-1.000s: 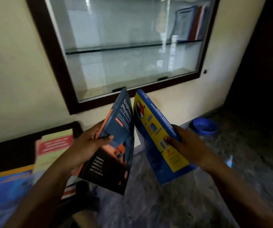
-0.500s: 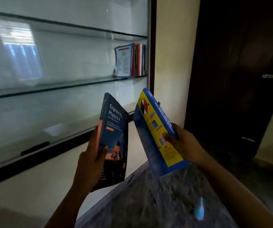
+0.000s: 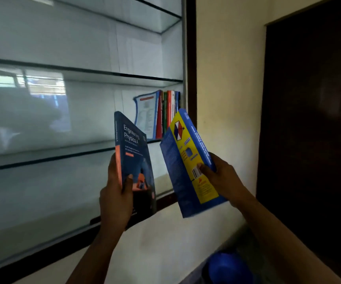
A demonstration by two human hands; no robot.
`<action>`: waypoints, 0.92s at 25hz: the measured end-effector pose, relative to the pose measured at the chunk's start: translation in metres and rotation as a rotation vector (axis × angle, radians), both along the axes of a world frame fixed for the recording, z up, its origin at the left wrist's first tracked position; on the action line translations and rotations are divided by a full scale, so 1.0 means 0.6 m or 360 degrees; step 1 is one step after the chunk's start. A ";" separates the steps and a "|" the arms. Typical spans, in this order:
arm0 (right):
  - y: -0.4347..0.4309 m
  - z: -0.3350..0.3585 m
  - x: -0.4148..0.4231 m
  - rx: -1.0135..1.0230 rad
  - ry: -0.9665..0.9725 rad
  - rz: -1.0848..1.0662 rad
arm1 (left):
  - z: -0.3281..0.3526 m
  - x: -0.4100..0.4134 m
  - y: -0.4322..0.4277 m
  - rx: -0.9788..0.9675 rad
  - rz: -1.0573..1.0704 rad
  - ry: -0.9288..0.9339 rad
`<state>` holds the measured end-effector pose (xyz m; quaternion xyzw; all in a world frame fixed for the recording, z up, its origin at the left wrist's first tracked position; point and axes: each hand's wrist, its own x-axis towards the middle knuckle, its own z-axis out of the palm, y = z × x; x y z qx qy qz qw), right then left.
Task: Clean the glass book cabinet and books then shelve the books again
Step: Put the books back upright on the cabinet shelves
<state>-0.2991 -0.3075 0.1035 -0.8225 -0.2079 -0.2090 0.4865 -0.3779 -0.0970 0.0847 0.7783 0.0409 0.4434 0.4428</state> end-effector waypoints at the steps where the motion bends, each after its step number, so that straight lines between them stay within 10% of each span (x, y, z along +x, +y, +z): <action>1: -0.001 0.012 0.055 0.0046 -0.0008 0.0057 | 0.010 0.043 -0.008 -0.0014 0.0089 -0.0033; 13: 0.219 0.121 0.521 0.0992 -0.0141 0.0635 | 0.106 0.353 0.001 0.0081 0.0531 -0.0434; 23: 0.382 0.066 0.683 0.0549 -0.0762 0.0061 | 0.115 0.494 0.004 0.0175 0.0771 -0.0376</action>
